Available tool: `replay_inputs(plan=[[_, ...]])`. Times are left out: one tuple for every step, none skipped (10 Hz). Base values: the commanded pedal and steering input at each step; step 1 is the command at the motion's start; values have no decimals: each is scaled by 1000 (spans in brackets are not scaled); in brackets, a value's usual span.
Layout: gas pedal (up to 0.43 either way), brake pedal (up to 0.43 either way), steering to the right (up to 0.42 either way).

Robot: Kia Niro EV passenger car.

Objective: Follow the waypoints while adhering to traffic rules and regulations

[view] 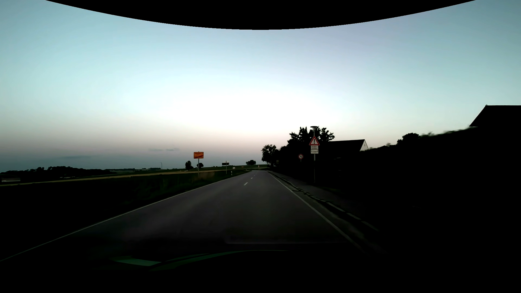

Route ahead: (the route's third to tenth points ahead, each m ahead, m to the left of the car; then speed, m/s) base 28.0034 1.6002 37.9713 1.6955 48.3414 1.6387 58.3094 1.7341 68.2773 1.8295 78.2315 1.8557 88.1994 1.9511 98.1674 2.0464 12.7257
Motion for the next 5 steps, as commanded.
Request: replay_inputs(plan=[[0, 0, 0], [0, 0, 0], [0, 0, 0], [0, 0, 0], [0, 0, 0]])
